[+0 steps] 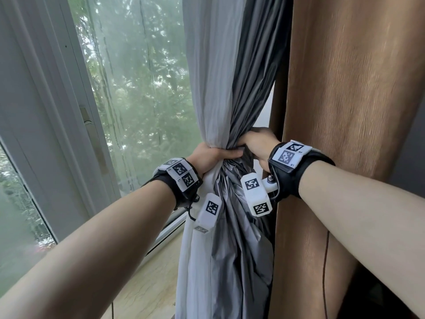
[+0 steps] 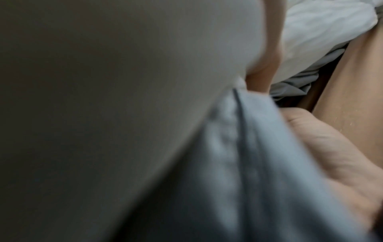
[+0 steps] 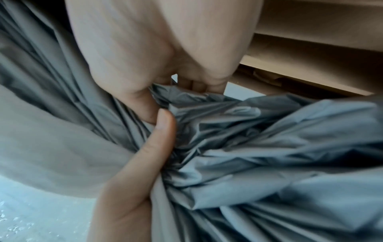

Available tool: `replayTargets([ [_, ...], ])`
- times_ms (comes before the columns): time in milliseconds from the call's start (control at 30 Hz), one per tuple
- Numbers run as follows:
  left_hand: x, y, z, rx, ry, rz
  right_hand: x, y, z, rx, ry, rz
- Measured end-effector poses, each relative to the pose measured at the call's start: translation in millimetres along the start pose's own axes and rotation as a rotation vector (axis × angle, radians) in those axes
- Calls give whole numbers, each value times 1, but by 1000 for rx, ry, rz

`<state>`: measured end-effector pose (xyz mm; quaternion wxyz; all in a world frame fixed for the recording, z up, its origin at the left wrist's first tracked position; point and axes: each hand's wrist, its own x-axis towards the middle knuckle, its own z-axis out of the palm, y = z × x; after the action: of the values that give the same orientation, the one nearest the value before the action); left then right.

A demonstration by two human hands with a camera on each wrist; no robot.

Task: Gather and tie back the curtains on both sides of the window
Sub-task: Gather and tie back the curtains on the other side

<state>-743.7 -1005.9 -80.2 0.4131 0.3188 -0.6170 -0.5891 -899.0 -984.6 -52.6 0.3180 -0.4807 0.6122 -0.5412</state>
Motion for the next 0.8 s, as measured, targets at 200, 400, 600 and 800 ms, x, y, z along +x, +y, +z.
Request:
replayTargets([
  [200,1,-1,4,16,-17,81,-8,-7,3,-57,-75,-83],
  [400,1,-2,7,33,-2,48,-15,-12,2,74,-92,-25],
  [600,6,-6,13,139,92,83,-26,-11,5,62,-178,20],
  [800,11,-9,18,208,132,106,-14,8,-7,84,-117,9],
])
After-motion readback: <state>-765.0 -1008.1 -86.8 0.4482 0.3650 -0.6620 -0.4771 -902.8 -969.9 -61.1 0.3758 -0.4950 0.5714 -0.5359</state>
